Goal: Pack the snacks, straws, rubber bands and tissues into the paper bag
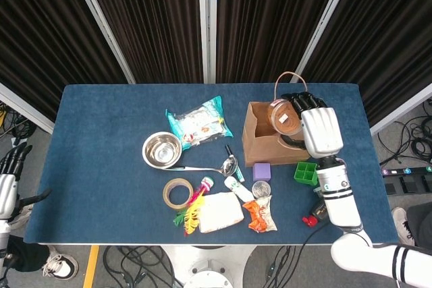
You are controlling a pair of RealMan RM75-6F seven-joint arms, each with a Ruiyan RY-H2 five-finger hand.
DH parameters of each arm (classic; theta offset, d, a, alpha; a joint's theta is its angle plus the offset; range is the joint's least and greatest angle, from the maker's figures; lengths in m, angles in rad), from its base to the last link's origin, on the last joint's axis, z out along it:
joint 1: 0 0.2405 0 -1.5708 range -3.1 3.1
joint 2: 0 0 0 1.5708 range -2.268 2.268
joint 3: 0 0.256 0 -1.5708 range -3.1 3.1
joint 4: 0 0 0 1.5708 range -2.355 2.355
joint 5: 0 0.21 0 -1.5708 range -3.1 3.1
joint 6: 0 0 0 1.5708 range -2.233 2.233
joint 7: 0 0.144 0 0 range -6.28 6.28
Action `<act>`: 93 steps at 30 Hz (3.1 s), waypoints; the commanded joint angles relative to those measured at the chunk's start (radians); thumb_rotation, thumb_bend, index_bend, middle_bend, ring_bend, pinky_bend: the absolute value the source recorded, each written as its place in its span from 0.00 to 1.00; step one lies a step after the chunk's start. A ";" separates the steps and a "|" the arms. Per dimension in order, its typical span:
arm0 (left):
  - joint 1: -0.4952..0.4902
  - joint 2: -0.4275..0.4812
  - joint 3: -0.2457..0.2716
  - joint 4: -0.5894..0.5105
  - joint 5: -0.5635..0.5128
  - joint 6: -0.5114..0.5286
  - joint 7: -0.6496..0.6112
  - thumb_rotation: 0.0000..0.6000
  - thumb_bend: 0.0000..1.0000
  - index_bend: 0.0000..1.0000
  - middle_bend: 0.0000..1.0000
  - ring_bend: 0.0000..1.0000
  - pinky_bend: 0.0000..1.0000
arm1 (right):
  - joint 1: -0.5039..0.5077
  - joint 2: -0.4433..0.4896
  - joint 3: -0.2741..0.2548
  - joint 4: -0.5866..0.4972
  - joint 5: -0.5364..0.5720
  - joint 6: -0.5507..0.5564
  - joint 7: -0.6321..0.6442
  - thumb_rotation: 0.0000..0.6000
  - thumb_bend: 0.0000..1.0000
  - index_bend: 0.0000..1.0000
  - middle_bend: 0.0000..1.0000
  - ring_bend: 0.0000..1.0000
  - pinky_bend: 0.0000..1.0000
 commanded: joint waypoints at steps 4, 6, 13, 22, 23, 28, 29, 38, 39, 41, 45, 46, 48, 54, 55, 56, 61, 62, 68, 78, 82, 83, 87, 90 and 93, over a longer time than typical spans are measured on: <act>0.001 0.001 0.000 -0.002 -0.001 0.001 0.001 1.00 0.04 0.10 0.14 0.01 0.14 | 0.004 0.009 -0.010 0.004 -0.002 -0.001 0.021 1.00 0.00 0.20 0.29 0.21 0.35; 0.000 0.002 -0.001 -0.004 -0.001 0.000 0.002 1.00 0.04 0.10 0.14 0.01 0.14 | 0.006 0.015 -0.013 0.001 -0.001 -0.005 0.031 1.00 0.00 0.19 0.28 0.19 0.33; -0.001 0.002 0.000 -0.005 -0.001 -0.001 0.004 1.00 0.04 0.10 0.14 0.01 0.14 | 0.010 0.024 -0.022 0.003 -0.008 -0.003 0.054 1.00 0.00 0.17 0.24 0.16 0.32; 0.000 0.000 0.000 0.000 -0.003 -0.003 0.000 1.00 0.04 0.10 0.14 0.01 0.14 | 0.007 0.025 -0.023 0.004 -0.060 0.048 0.082 1.00 0.00 0.16 0.24 0.15 0.31; 0.000 0.000 0.000 0.000 -0.003 -0.003 0.000 1.00 0.04 0.10 0.14 0.01 0.14 | 0.007 0.023 -0.023 0.006 -0.076 0.059 0.083 1.00 0.00 0.16 0.24 0.15 0.31; -0.002 0.000 -0.003 -0.001 -0.002 0.001 -0.001 1.00 0.04 0.10 0.14 0.01 0.14 | 0.010 -0.006 -0.014 0.043 -0.238 0.174 0.111 1.00 0.00 0.16 0.25 0.15 0.31; -0.002 0.001 -0.003 -0.002 -0.001 0.002 -0.001 1.00 0.04 0.10 0.14 0.01 0.14 | 0.012 -0.014 -0.013 0.056 -0.281 0.202 0.108 1.00 0.00 0.16 0.25 0.15 0.31; 0.000 0.006 -0.006 -0.016 -0.002 0.011 0.009 1.00 0.04 0.10 0.14 0.01 0.14 | 0.054 -0.105 -0.024 0.186 -0.713 0.468 0.074 1.00 0.14 0.18 0.26 0.15 0.31; 0.000 0.007 -0.006 -0.018 -0.002 0.012 0.010 1.00 0.04 0.10 0.14 0.01 0.14 | 0.057 -0.109 -0.035 0.185 -0.739 0.475 0.095 1.00 0.15 0.18 0.26 0.15 0.31; 0.000 0.008 -0.006 -0.021 -0.001 0.014 0.012 1.00 0.04 0.10 0.14 0.01 0.14 | 0.058 -0.109 -0.081 0.153 -0.770 0.465 0.175 1.00 0.15 0.18 0.26 0.15 0.31; -0.001 0.012 -0.007 -0.027 0.001 0.016 0.016 1.00 0.04 0.10 0.14 0.01 0.14 | 0.042 -0.062 -0.184 0.025 -0.734 0.367 0.326 1.00 0.09 0.21 0.28 0.16 0.31; -0.001 0.013 -0.008 -0.028 0.001 0.016 0.016 1.00 0.04 0.10 0.14 0.01 0.14 | 0.038 -0.042 -0.208 -0.002 -0.718 0.333 0.348 1.00 0.06 0.22 0.28 0.16 0.31; -0.002 0.014 -0.008 -0.030 0.000 0.016 0.017 1.00 0.04 0.10 0.14 0.01 0.14 | 0.029 0.018 -0.259 -0.055 -0.671 0.237 0.354 1.00 0.03 0.24 0.28 0.16 0.31; 0.003 0.007 -0.005 -0.027 -0.001 0.016 0.017 1.00 0.04 0.10 0.14 0.01 0.14 | 0.012 0.106 -0.335 -0.122 -0.521 0.031 0.256 1.00 0.00 0.25 0.28 0.16 0.31; 0.004 0.006 -0.004 -0.025 -0.002 0.016 0.016 1.00 0.04 0.10 0.14 0.01 0.14 | 0.009 0.110 -0.346 -0.127 -0.501 0.008 0.251 1.00 0.00 0.25 0.28 0.16 0.31; 0.005 0.005 -0.004 -0.024 -0.003 0.016 0.015 1.00 0.04 0.10 0.14 0.01 0.14 | 0.004 0.114 -0.357 -0.130 -0.484 -0.011 0.244 1.00 0.00 0.25 0.28 0.16 0.31; 0.009 0.000 -0.002 -0.013 -0.007 0.012 0.009 1.00 0.04 0.10 0.14 0.01 0.14 | -0.045 0.103 -0.423 -0.105 -0.452 -0.046 0.183 1.00 0.00 0.25 0.27 0.15 0.31; 0.009 -0.001 -0.001 -0.010 -0.007 0.011 0.006 1.00 0.04 0.10 0.14 0.01 0.14 | -0.056 0.095 -0.433 -0.096 -0.447 -0.046 0.177 1.00 0.00 0.25 0.27 0.15 0.31; 0.010 -0.015 0.000 0.007 -0.005 0.014 0.000 1.00 0.04 0.10 0.14 0.01 0.14 | -0.106 0.024 -0.478 -0.012 -0.431 -0.058 0.177 1.00 0.00 0.21 0.24 0.14 0.28; 0.023 -0.025 0.000 0.027 -0.013 0.019 -0.013 1.00 0.04 0.10 0.14 0.01 0.14 | -0.134 -0.082 -0.519 0.128 -0.425 -0.127 0.208 1.00 0.00 0.15 0.17 0.06 0.21; 0.024 -0.027 -0.002 0.033 -0.013 0.022 -0.019 1.00 0.04 0.10 0.14 0.01 0.14 | -0.154 -0.116 -0.534 0.161 -0.449 -0.116 0.187 1.00 0.00 0.14 0.16 0.06 0.21; 0.025 -0.027 -0.003 0.034 -0.013 0.023 -0.021 1.00 0.04 0.10 0.14 0.01 0.14 | -0.159 -0.122 -0.538 0.167 -0.454 -0.114 0.182 1.00 0.00 0.14 0.16 0.06 0.21; 0.027 -0.029 -0.004 0.038 -0.014 0.026 -0.028 1.00 0.04 0.10 0.14 0.01 0.14 | -0.176 -0.142 -0.548 0.189 -0.462 -0.114 0.160 1.00 0.00 0.14 0.16 0.06 0.21; 0.030 -0.032 -0.001 0.043 -0.012 0.028 -0.029 1.00 0.04 0.10 0.14 0.01 0.14 | -0.186 -0.157 -0.546 0.209 -0.471 -0.105 0.141 1.00 0.00 0.14 0.16 0.06 0.21; 0.032 -0.034 -0.002 0.048 -0.013 0.030 -0.031 1.00 0.04 0.10 0.14 0.01 0.14 | -0.192 -0.175 -0.541 0.232 -0.484 -0.095 0.121 1.00 0.00 0.14 0.16 0.06 0.21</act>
